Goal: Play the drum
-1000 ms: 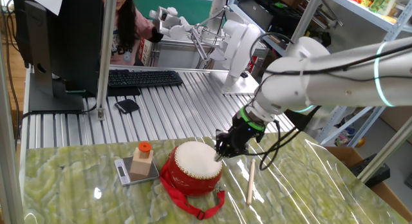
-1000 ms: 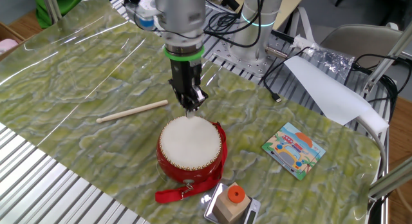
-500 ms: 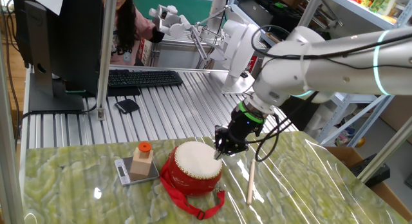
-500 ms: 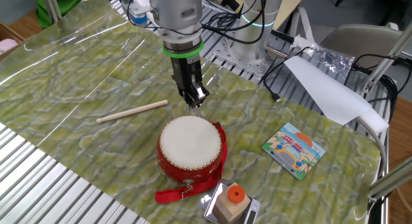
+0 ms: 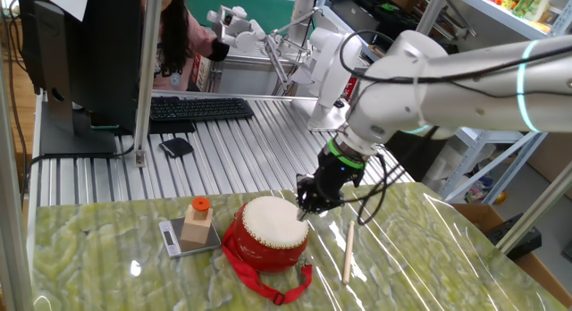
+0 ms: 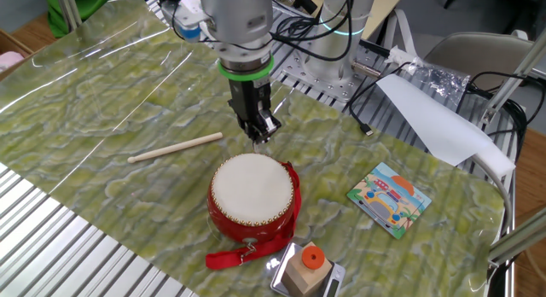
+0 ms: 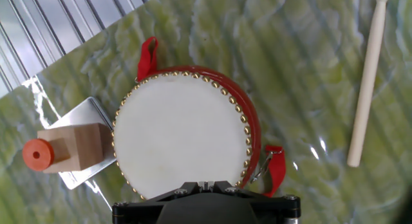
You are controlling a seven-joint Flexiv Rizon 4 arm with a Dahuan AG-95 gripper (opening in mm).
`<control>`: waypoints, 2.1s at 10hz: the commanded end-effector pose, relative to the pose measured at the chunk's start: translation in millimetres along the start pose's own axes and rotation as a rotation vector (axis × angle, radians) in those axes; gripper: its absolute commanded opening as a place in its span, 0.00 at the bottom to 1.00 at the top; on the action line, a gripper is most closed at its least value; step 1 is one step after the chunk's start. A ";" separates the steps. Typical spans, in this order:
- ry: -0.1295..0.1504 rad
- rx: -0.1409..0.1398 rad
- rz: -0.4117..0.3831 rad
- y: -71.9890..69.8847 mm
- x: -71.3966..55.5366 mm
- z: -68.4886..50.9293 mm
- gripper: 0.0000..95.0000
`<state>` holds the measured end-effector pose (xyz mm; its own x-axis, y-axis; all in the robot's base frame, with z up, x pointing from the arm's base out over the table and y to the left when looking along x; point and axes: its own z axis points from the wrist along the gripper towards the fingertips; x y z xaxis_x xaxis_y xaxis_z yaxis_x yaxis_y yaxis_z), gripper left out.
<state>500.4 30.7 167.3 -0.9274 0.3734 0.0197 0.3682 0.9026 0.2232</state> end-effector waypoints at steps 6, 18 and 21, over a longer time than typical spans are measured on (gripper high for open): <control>-0.017 0.062 -0.052 -4.3 5.2 -22.9 0.00; -0.046 0.103 -0.014 -2.6 3.0 -31.3 0.00; -0.045 0.102 -0.061 -2.4 2.3 -31.8 0.00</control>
<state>496.6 22.8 196.9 -0.9434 0.3300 -0.0318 0.3241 0.9382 0.1216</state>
